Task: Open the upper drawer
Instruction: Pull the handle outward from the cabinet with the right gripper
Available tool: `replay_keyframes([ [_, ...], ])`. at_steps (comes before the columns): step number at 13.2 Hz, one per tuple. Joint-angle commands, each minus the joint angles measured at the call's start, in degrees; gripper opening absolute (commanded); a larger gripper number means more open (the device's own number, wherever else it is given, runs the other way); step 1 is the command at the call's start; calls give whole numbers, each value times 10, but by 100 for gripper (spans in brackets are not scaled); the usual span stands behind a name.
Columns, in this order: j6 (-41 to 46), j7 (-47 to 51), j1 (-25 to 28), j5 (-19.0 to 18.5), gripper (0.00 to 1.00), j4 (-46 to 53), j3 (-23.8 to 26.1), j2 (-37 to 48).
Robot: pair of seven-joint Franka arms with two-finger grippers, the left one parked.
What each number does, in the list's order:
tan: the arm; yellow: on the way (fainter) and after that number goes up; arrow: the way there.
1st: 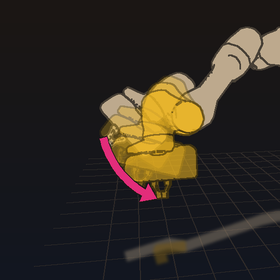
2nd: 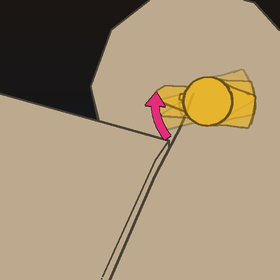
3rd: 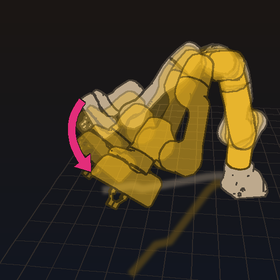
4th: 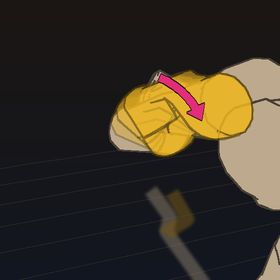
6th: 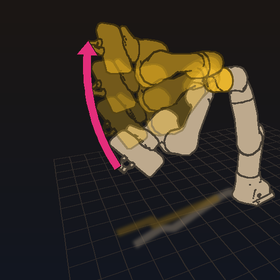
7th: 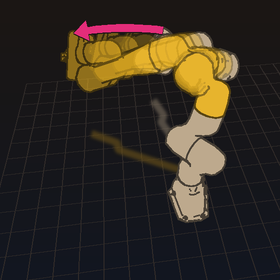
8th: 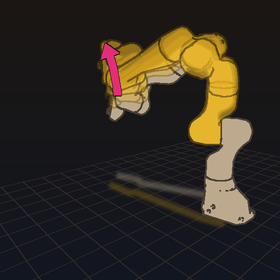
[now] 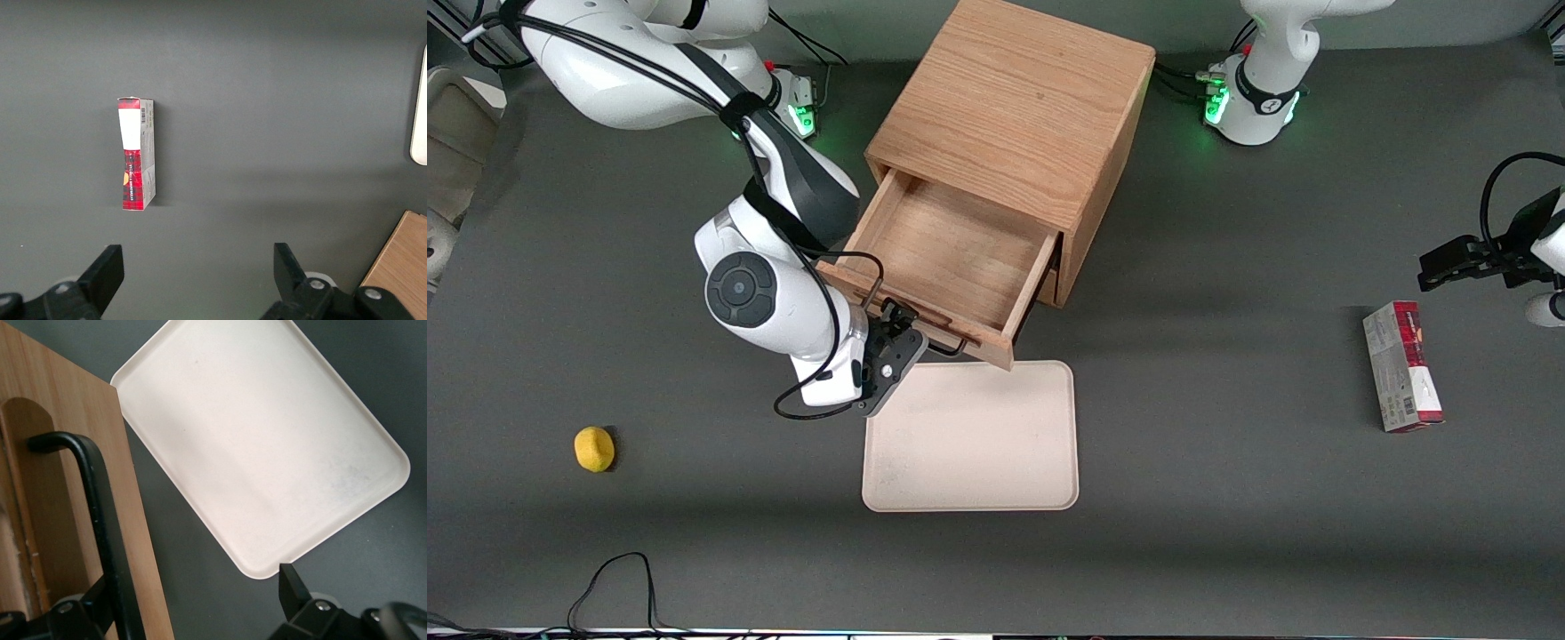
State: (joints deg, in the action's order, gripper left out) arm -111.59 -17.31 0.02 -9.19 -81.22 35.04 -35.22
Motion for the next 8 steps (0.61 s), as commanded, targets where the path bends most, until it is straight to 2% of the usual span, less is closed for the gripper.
replay_keyframes([
  [1, 3, -11, -1, -15, 100, 35, -4, -19],
  [5, 1, -9, -2, -43, 100, 62, -7, -22],
  [8, 5, 2, -13, -43, 100, 85, -8, -10],
])
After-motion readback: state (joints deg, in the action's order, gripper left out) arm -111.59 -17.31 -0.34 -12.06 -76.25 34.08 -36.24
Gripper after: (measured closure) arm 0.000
